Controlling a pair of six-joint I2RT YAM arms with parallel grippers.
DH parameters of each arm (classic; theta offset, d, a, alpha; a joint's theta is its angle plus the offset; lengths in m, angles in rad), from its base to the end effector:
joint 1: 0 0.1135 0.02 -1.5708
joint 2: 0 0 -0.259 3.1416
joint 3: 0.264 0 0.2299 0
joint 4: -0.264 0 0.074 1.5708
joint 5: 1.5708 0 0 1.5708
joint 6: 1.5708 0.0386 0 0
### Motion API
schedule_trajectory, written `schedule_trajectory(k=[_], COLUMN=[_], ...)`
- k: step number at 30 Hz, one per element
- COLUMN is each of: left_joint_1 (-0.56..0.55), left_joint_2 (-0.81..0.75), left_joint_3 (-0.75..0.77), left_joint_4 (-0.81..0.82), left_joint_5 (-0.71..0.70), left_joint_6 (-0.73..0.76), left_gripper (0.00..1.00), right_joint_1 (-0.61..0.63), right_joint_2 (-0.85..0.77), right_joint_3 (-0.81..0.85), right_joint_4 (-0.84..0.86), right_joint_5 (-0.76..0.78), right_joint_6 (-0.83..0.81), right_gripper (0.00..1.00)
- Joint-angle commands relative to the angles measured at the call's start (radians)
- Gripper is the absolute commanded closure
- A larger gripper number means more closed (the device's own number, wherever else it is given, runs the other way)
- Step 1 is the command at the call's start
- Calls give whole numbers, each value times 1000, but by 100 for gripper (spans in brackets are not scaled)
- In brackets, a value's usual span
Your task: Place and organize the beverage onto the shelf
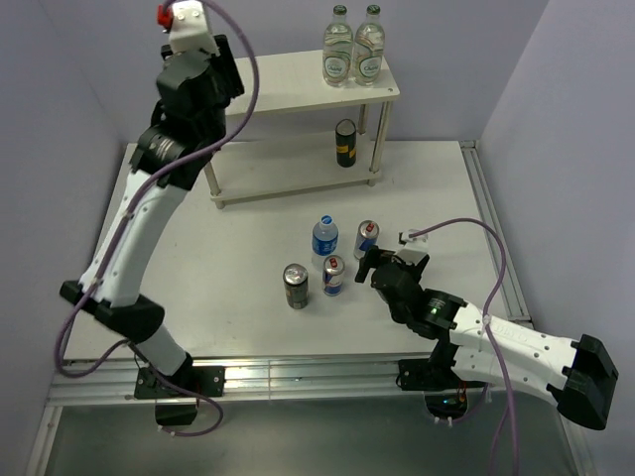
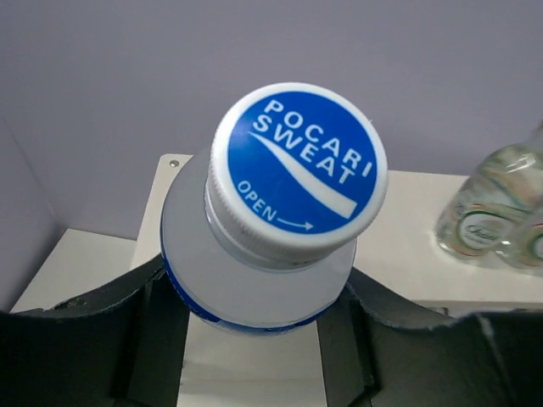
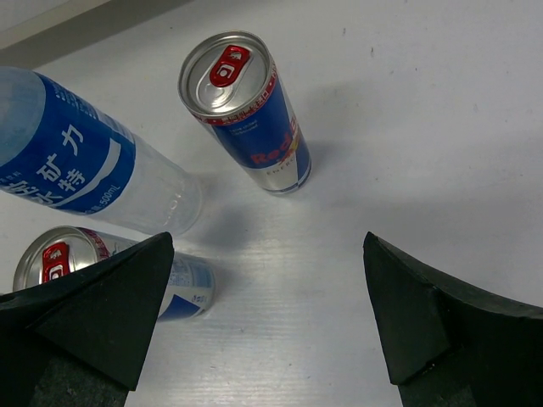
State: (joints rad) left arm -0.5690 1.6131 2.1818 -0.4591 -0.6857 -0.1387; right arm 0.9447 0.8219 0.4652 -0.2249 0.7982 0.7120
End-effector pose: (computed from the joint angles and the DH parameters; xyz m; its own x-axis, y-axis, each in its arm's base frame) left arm 0.2566 -0.1351 0.5537 0.1069 -0.1954 -0.9749 -0.0994 0.9735 -0.2060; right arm 0.1144 0.1110 0.2265 -0.3842 0.2470 -0.8896 0.0476 0.9676 0.2481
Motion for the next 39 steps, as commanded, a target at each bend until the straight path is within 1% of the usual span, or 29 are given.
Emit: schedule_trajectory(k=[1,5,8,10,13,15,16,17,19,20,21,24,26,31,39], left_joint_1=[82,126,141,147,169,187,193,196,201,202,204,210,218,230,244], left_joint_2=[103,201,263,275,265,263,261,261,258,260,261,266,269,298,300], left_joint_3=[137,218,274,279,236,213,201,193,174,174,176,182,196,239,204], left_joint_4=[129,195,214,221,244,240,238,238,240,241,238,249,255,257,270], left_joint_5=[94,107,106,106,121,135,137,144,153,155,158,164,170,186,196], left_joint_6=[11,39,71,68,50,39,37,39,45,47,47,47,48,56,41], left_gripper=[100,100,100,99,95,83,75,52,30,22,16,17,14,12,11], right_joint_1=[8,19,25,26,28,29,29,29,31,32,32,35,37,40,42], right_joint_2=[-15,-7,-13,-17,-6,0,8,10,13,11,13,17,20,23,33], right_joint_3=[-8,-5,-7,-10,-5,0,3,3,6,4,4,7,7,9,13], right_joint_4=[32,24,22,25,25,24,21,18,18,18,19,18,16,12,12], right_joint_5=[24,36,42,42,45,47,47,49,50,53,53,58,59,65,70], right_joint_6=[-6,-2,1,-2,0,1,3,3,4,4,4,7,6,10,10], right_gripper=[0,0,0,0,0,0,0,0,0,0,0,0,0,0,0])
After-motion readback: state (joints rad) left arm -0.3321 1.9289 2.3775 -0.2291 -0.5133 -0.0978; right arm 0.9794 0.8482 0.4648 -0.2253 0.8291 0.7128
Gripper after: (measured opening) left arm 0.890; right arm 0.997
